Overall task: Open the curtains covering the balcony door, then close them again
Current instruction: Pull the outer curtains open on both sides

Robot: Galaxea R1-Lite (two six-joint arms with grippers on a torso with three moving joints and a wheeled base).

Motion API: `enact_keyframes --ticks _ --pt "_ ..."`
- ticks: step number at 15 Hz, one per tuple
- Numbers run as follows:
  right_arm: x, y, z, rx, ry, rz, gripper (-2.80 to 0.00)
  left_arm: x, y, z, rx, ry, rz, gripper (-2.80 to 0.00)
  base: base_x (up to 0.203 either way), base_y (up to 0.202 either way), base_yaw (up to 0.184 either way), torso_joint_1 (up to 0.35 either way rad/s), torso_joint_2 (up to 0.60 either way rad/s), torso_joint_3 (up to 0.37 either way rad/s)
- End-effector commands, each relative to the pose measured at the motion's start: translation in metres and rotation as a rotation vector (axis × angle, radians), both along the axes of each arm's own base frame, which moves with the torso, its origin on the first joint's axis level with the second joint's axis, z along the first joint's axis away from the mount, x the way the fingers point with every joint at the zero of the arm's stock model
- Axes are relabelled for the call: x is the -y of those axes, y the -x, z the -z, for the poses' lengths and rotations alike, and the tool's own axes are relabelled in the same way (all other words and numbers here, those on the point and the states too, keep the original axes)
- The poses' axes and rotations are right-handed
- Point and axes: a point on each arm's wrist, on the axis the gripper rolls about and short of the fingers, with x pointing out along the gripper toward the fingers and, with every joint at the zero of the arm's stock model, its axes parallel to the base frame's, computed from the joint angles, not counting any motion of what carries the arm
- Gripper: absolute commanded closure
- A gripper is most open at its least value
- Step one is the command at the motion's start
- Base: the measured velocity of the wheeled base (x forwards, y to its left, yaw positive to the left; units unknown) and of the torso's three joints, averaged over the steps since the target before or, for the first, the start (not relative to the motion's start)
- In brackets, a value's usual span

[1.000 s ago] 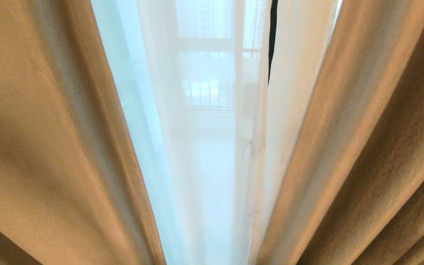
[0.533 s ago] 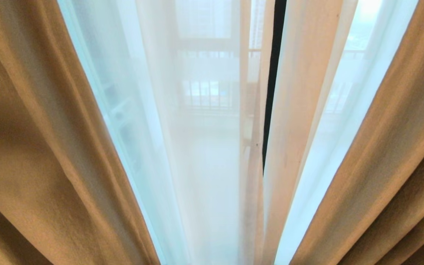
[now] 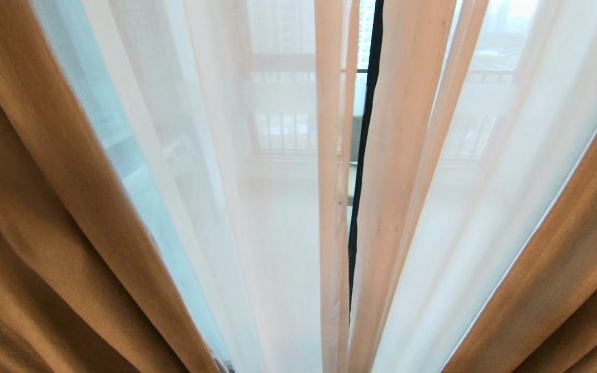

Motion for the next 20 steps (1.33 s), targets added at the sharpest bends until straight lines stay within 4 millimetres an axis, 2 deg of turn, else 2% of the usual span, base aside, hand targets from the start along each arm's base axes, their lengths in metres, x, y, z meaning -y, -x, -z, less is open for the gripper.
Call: enact_keyframes --ticks 1,2,6,10,17,20 --pt "0.0 0.0 0.0 0.002 0.0 0.0 0.0 0.009 0.007 -0.002 0.005 -0.004 0.009 -1.8 0.0 0.0 0.0 0.0 0.0 0.0" --pt "0.0 0.0 0.0 0.0 0.0 0.0 0.0 0.011 0.009 -0.001 0.001 -0.002 0.009 -2.8 0.0 0.0 0.0 0.0 0.0 0.0" --pt "0.0 0.0 0.0 0.0 0.0 0.0 0.0 0.02 0.021 -0.001 -0.001 0.005 0.008 -2.8 0.0 0.0 0.0 0.0 0.0 0.0" --pt "0.0 0.0 0.0 0.002 0.0 0.0 0.0 0.038 0.043 0.007 -0.02 0.025 0.003 -2.8 0.0 0.0 0.0 0.0 0.0 0.0" --pt "0.0 0.0 0.0 0.0 0.0 0.0 0.0 0.092 0.107 0.042 -0.06 0.071 -0.033 -2.8 0.0 0.0 0.0 0.0 0.0 0.0" --pt "0.0 0.0 0.0 0.001 0.0 0.0 0.0 0.11 0.127 0.057 -0.067 0.079 -0.039 -2.8 0.0 0.0 0.0 0.0 0.0 0.0"
